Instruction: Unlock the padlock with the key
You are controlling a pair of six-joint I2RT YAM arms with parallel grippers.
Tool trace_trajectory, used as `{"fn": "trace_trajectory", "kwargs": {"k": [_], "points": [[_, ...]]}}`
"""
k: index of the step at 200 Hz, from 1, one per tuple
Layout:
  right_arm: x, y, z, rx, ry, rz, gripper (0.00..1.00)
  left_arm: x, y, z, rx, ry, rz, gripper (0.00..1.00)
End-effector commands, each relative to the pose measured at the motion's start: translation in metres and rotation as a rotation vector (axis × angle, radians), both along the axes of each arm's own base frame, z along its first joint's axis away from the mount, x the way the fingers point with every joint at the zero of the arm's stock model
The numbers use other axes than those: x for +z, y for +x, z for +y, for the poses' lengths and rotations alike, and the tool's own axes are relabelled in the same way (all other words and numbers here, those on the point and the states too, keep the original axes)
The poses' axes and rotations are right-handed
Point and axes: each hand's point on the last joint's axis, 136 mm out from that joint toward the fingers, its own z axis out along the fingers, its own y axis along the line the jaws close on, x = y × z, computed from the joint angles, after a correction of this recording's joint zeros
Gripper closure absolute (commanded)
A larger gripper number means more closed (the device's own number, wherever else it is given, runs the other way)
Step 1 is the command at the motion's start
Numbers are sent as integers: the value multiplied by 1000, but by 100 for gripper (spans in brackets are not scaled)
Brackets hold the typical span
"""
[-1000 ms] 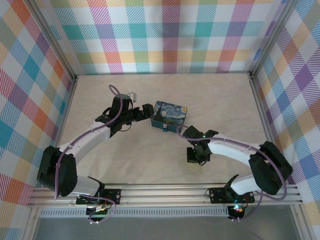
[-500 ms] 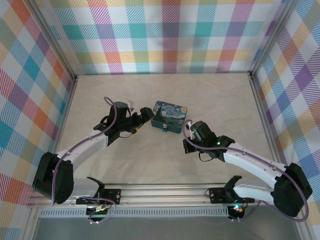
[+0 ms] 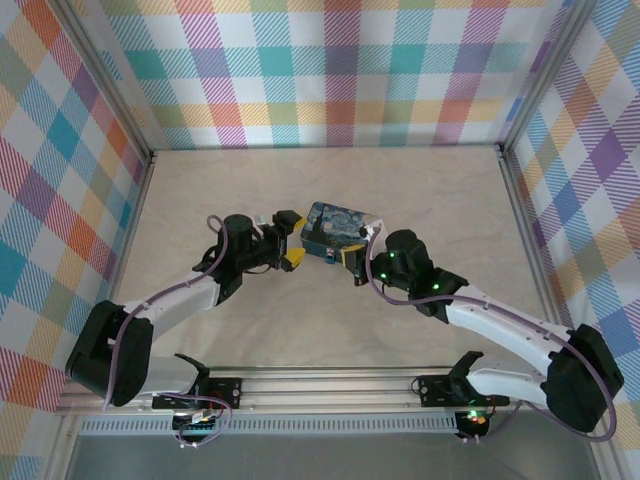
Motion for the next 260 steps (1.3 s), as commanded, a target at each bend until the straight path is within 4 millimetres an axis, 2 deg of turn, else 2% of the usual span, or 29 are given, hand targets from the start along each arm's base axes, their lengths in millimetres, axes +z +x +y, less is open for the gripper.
{"fn": "trace_trajectory", "kwargs": {"k": [1, 48, 82, 117, 163, 194, 260], "points": [[30, 2, 30, 96, 76, -112, 100, 15, -1, -14, 11, -171, 53, 17], [36, 9, 55, 127, 114, -139, 100, 17, -3, -26, 2, -211, 66, 19], [36, 12, 61, 131, 126, -141, 100, 16, -4, -28, -2, -205, 72, 19], [33, 12, 67, 142, 135, -123, 100, 23, -4, -32, -13, -212, 57, 21], [27, 12, 69, 138, 127, -109, 100, 21, -5, -34, -16, -206, 61, 41], [23, 11, 66, 127, 116, -106, 100, 21, -5, -33, -8, -198, 61, 45], [20, 9, 58, 106, 108, -103, 100, 18, -5, -31, -6, -176, 59, 61]]}}
